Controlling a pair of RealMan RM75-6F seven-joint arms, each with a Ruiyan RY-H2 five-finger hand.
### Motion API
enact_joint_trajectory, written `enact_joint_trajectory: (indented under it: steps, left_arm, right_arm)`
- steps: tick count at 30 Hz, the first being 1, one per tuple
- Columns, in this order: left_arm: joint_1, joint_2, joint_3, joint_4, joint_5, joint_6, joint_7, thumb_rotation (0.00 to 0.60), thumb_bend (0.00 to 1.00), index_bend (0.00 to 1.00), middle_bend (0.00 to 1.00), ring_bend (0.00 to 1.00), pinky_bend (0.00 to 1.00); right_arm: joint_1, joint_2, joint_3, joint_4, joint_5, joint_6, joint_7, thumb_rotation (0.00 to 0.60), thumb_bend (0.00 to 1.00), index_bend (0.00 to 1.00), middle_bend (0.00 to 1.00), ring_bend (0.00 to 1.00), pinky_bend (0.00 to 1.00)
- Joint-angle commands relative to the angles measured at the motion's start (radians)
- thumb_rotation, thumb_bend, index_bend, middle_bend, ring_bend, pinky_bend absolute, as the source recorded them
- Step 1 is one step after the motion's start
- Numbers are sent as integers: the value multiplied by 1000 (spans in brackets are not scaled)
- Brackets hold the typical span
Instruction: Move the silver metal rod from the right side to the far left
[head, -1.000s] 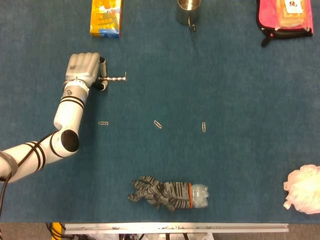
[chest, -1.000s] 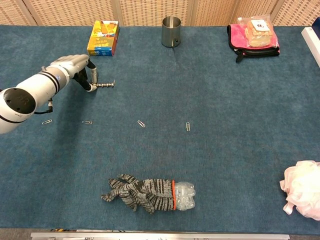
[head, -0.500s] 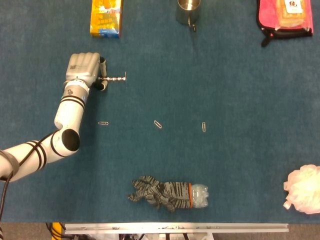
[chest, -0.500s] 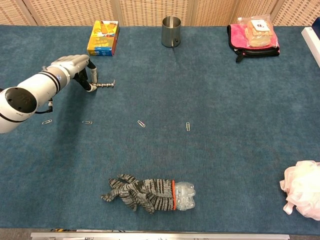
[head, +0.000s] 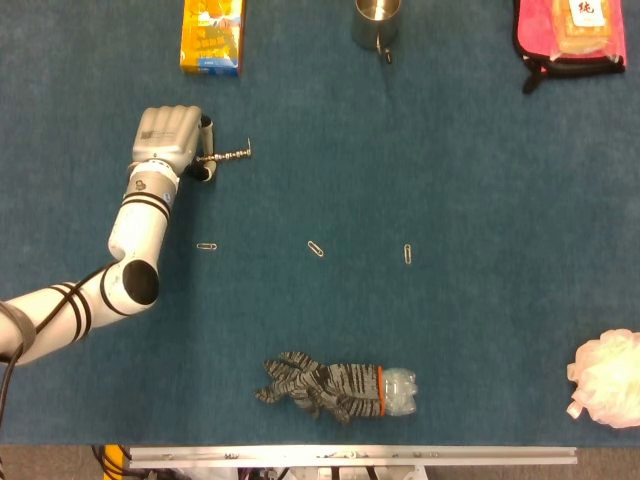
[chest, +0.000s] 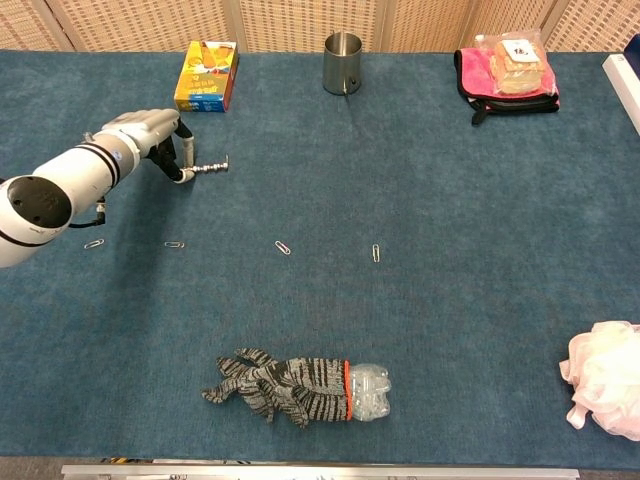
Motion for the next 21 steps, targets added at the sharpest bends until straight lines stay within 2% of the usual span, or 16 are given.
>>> enact_joint_trajectory:
  steps: [1,21]
  left_arm:
    - [4,7,2,-12,8,7,-2,600,362,561,1000,1000,1000]
    - [74,167,35,-315,155,158,-14,600,364,562,1000,1000,1000]
  right_arm:
    - [0,0,0,0,-1,1,0,600,92,474,403,320,398]
    - [6,-1,2,-9,-7,-1,-6,600,92,474,402,320,398]
